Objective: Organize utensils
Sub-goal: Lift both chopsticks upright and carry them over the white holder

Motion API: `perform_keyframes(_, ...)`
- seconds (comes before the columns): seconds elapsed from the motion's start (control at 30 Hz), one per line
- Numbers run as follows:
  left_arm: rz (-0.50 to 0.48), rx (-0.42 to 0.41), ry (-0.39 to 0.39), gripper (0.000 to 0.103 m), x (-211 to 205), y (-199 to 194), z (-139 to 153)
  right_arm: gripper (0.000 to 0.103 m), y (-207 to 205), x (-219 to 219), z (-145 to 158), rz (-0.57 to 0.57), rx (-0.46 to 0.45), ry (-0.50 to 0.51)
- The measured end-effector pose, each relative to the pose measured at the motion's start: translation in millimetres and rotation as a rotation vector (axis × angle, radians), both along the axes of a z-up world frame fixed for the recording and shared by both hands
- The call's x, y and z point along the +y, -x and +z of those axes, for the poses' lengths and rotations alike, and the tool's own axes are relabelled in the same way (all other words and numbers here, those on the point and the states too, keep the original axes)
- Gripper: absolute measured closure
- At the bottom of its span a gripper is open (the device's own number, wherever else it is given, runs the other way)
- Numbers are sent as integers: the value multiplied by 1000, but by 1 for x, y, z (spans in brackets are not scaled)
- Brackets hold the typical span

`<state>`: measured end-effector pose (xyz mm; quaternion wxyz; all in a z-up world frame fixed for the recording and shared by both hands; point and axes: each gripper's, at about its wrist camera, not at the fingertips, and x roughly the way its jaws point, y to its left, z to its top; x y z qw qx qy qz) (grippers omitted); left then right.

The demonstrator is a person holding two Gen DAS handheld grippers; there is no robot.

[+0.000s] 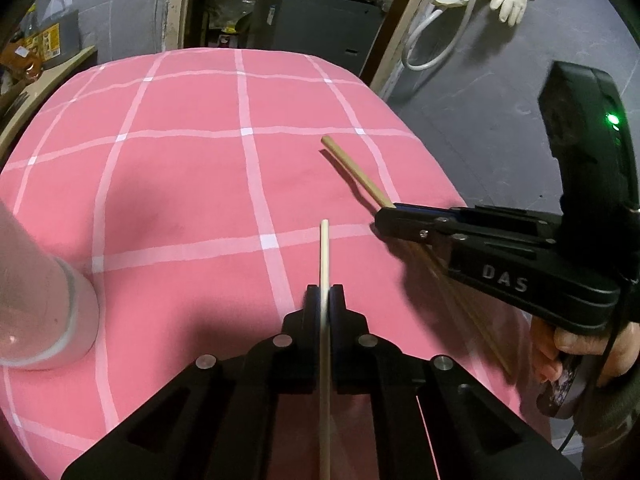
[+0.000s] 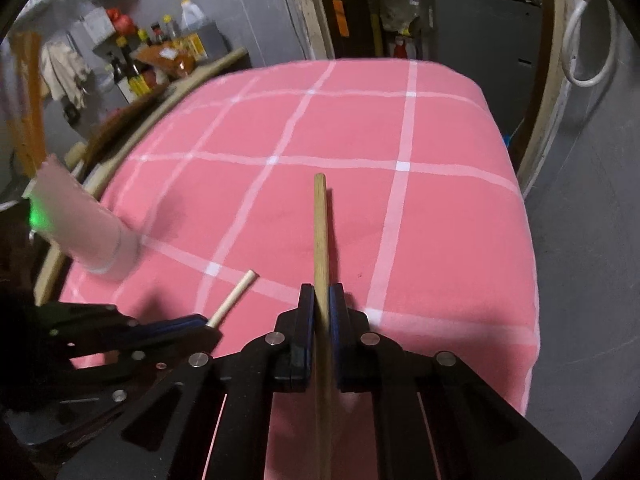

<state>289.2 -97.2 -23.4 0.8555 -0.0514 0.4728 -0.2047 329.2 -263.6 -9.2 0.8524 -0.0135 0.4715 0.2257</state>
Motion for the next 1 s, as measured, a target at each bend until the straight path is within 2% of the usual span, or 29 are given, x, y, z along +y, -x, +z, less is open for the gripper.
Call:
perform_keyframes(0.13,12,-57,22,101,6,12,10,97,23,-5,14,-33,-89,-92)
perform_keyframes(0.53,107,-405,118,101,44,70,64,97,101,1,59,-54,-479,-395)
perform_keyframes(0.77,172,-583,163,101,71,94,98,97,118,32,81,-19,-639,-485)
perform_keyframes(1.0,228,-706,178,101,99,105,124,97,128,59,104,11,-772,-571)
